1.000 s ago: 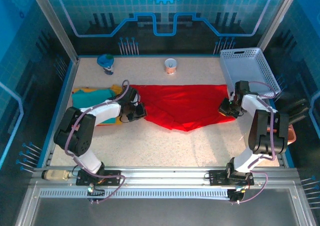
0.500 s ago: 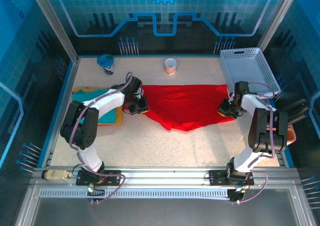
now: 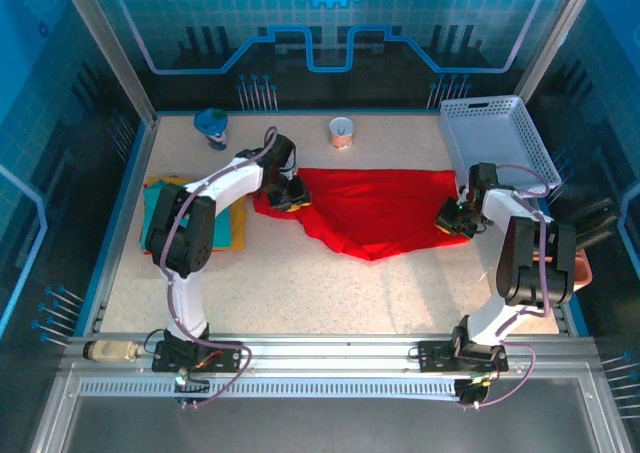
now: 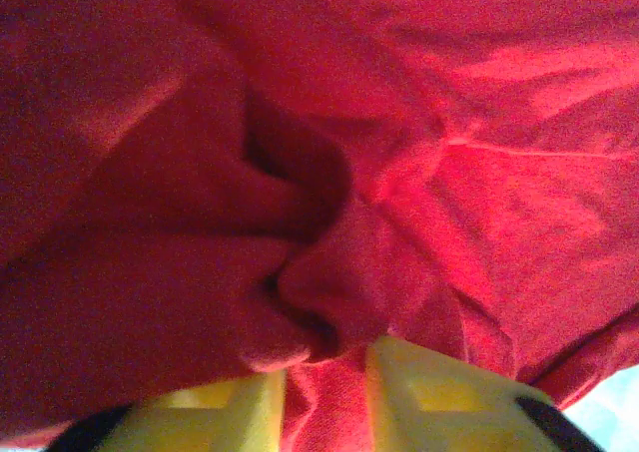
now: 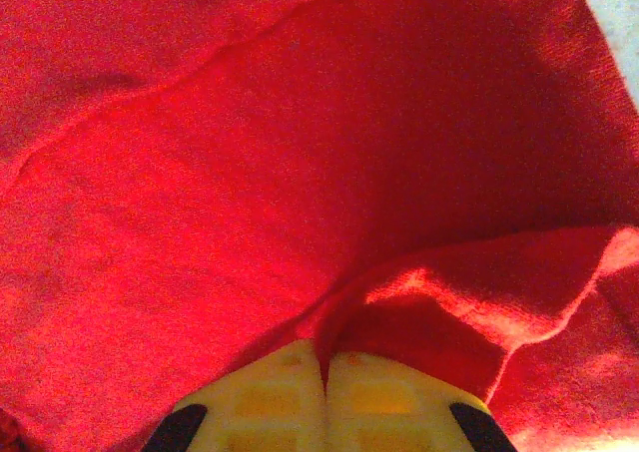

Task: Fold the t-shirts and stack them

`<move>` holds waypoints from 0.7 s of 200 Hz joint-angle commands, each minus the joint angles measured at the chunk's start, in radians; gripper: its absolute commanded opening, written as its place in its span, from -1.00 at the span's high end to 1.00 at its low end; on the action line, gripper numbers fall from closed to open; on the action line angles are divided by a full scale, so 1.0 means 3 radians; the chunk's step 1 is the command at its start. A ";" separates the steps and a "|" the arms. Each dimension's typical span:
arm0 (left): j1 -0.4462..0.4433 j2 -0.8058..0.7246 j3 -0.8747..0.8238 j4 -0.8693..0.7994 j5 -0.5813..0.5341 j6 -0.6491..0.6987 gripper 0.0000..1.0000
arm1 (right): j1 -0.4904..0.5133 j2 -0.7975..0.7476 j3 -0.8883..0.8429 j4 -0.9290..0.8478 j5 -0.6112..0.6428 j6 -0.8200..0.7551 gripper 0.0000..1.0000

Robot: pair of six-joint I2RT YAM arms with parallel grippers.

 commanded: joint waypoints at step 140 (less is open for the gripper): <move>-0.0311 -0.1206 -0.1656 0.0809 0.0052 -0.0624 0.05 | -0.0052 0.0054 0.0018 0.0018 -0.0101 -0.0044 1.00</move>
